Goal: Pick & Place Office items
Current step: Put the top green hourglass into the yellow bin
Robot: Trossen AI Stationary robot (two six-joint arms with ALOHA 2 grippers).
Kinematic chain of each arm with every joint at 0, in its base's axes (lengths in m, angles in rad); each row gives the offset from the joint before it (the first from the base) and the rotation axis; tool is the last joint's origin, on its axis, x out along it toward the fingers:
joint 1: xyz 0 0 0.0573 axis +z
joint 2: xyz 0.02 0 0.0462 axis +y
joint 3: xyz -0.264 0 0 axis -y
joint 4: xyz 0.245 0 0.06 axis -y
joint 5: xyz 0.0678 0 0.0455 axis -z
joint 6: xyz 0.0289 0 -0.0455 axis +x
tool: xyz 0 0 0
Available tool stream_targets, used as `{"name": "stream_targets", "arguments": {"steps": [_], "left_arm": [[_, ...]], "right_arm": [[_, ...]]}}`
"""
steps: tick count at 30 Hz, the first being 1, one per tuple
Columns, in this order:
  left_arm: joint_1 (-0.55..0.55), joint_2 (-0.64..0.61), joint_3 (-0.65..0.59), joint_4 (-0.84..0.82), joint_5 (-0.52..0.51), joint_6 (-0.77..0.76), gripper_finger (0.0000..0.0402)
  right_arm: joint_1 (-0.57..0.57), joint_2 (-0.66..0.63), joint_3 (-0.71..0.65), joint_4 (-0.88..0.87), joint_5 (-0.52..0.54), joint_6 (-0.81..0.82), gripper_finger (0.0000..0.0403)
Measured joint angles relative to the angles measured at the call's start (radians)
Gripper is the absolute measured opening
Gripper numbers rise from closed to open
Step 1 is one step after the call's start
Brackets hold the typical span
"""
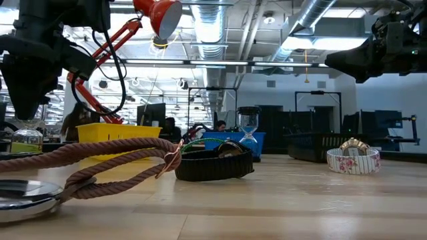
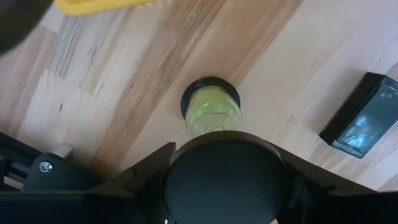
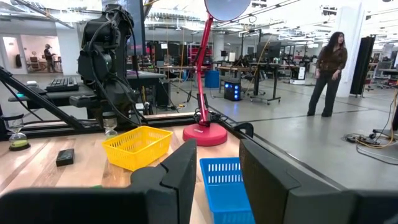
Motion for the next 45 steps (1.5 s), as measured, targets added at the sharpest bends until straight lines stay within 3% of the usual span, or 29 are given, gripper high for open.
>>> {"name": "stream_targets", "arguments": {"steps": [6,14,20,28,36,41,45], "left_arm": [[0.000,0.000,0.000,0.006,-0.001,0.000,0.0196],[0.000,0.000,0.000,0.020,-0.006,0.003,0.0224],[0.000,0.000,0.001,0.029,-0.006,0.003,0.0196],[0.000,0.000,0.001,0.043,-0.006,0.003,0.0215],[0.000,0.000,0.003,0.045,-0.006,0.003,0.0195],[0.000,0.000,0.063,0.046,-0.005,0.054,0.0214],[0.000,0.000,0.129,0.045,-0.018,0.087,0.0196]], "right_arm": [[0.000,0.000,0.000,0.000,0.000,-0.002,0.0113],[0.000,0.000,0.000,0.000,0.000,-0.002,0.0113],[0.000,0.000,0.000,0.000,0.000,-0.001,0.0113],[0.000,0.000,0.000,0.000,0.000,-0.001,0.0113],[0.000,0.000,0.000,0.000,0.000,-0.001,0.0113],[0.000,0.000,0.000,0.000,0.000,-0.001,0.0113],[0.000,0.000,0.000,0.000,0.000,-0.001,0.0113]]}}
